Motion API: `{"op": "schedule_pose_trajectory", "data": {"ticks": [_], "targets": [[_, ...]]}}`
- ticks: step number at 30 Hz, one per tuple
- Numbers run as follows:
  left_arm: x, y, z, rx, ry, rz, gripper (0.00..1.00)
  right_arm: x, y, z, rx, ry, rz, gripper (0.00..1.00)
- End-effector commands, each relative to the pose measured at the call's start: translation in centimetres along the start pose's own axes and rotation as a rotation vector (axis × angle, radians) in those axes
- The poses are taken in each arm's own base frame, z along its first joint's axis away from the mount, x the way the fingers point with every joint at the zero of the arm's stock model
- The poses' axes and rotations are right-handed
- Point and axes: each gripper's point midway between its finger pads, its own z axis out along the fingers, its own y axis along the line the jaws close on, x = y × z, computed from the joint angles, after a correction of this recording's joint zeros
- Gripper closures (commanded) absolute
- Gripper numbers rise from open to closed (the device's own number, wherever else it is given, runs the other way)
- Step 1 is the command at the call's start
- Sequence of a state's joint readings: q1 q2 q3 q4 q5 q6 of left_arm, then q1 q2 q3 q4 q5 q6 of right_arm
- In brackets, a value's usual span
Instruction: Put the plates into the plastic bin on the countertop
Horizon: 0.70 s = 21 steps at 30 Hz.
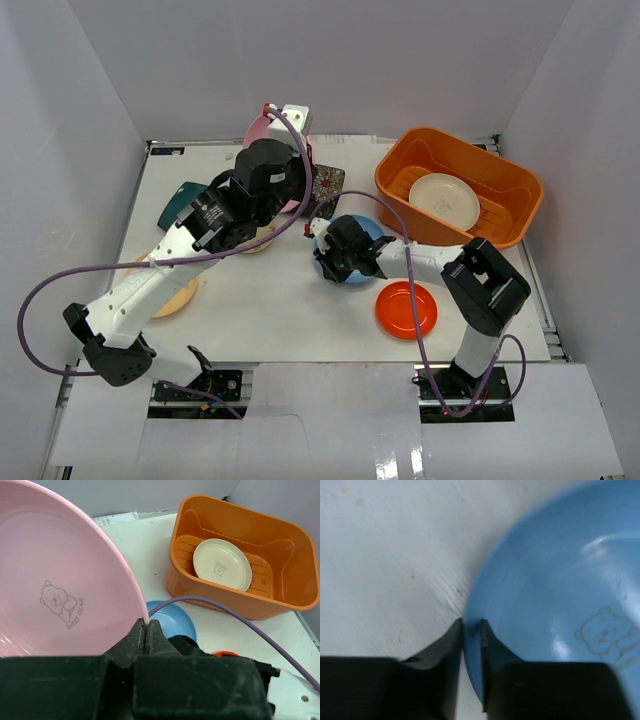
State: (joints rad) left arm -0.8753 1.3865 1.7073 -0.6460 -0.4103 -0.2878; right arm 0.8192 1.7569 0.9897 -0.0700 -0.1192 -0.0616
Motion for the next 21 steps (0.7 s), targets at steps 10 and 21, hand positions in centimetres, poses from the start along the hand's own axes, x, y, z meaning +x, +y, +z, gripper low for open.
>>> {"op": "schedule_pose_trajectory", "data": {"ticks": [10, 21], "targets": [[-4.1, 0.5, -4.3, 0.048, -0.134, -0.066, 1.0, -13.1, 2.2, -13.8, 0.178, -0.447, -0.076, 0.92], [-2.5, -4.8, -0.6, 0.24, -0.04, -0.054, 1.0, -15.4, -15.6, -25.6, 0.637, -0.561, 0.113, 0.92]]}}
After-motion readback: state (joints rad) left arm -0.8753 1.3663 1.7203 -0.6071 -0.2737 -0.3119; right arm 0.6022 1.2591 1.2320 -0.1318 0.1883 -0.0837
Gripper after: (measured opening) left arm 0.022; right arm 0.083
